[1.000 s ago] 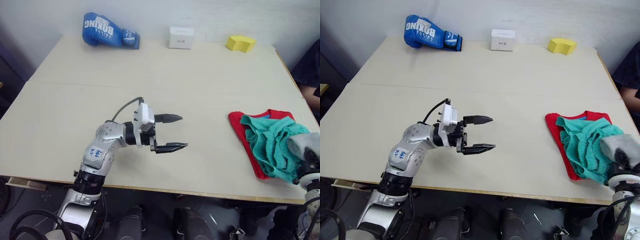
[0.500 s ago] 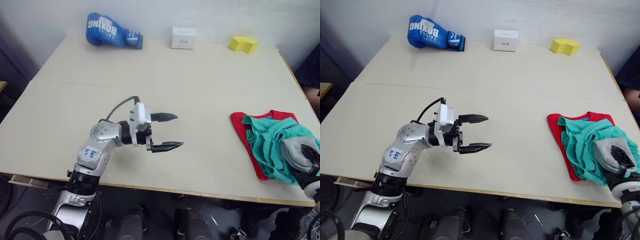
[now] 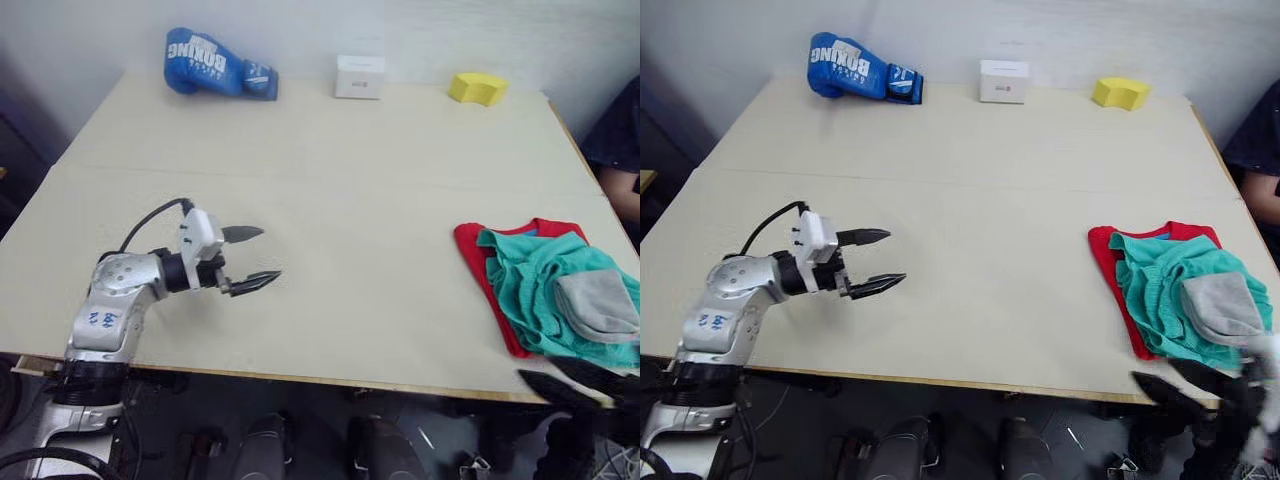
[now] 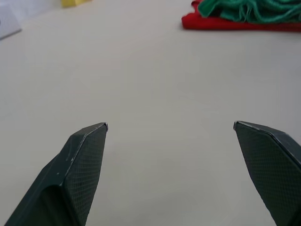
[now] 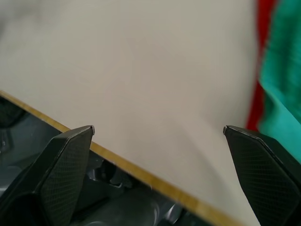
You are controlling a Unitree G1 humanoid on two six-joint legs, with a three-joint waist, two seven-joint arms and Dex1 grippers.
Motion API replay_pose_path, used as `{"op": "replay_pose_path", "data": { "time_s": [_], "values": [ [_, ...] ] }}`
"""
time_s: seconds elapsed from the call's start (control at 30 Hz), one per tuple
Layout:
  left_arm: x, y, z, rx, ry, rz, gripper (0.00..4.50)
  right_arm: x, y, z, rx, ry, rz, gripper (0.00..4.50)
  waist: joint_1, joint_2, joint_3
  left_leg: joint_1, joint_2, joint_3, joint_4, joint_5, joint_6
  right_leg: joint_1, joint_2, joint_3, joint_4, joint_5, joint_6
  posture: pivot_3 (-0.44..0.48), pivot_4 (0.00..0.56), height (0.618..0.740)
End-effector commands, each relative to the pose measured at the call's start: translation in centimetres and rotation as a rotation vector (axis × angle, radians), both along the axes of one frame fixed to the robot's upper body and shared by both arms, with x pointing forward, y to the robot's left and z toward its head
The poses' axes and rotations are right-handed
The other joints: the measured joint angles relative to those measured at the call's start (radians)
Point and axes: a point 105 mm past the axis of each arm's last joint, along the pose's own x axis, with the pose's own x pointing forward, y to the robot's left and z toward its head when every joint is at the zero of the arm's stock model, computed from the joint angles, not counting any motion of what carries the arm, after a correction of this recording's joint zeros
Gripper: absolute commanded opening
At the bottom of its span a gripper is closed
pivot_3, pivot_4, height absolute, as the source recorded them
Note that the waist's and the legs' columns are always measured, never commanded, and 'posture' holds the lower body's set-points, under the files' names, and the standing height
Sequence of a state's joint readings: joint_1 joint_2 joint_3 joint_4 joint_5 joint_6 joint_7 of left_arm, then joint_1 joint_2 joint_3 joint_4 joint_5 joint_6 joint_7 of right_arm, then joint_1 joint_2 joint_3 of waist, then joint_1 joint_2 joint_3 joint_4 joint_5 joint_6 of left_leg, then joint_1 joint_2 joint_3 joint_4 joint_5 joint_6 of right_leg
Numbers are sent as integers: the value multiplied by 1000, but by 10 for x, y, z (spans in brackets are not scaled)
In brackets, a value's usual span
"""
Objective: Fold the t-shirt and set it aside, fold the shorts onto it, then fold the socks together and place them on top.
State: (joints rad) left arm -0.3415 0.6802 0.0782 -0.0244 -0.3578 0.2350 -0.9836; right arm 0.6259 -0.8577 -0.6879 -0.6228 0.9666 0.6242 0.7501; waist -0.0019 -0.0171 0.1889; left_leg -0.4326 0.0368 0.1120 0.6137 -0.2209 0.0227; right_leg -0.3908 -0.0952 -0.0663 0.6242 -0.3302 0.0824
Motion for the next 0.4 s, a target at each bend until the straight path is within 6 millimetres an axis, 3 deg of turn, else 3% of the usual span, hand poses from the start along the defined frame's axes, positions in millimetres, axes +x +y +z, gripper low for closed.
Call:
{"op": "replay_pose_path", "data": {
  "time_s": [0.03,0.1,0.23,0.4],
  "values": [
    [-16,21,-18,137,2,-12,4500,21,42,1,-90,-201,263,4484,-5,-1,0,0,0,2,0,-1,0,0,0,1,-1,1,0,0,150,740],
    [-21,36,-31,191,-9,20,4500,42,70,0,-83,-295,365,4484,-4,-1,0,0,0,3,-1,-1,0,-1,-1,2,-1,1,-1,0,150,740],
    [-24,48,-32,160,-31,106,4500,81,112,-11,-173,-489,536,4484,1,-3,1,0,2,2,-1,0,-2,-2,-1,1,0,0,-4,0,150,740],
    [-28,66,-32,171,-60,210,4500,120,131,-18,-226,-663,565,4484,-2,-3,1,0,1,2,0,1,-2,-2,-4,0,2,0,-5,0,150,740]
  ]
}}
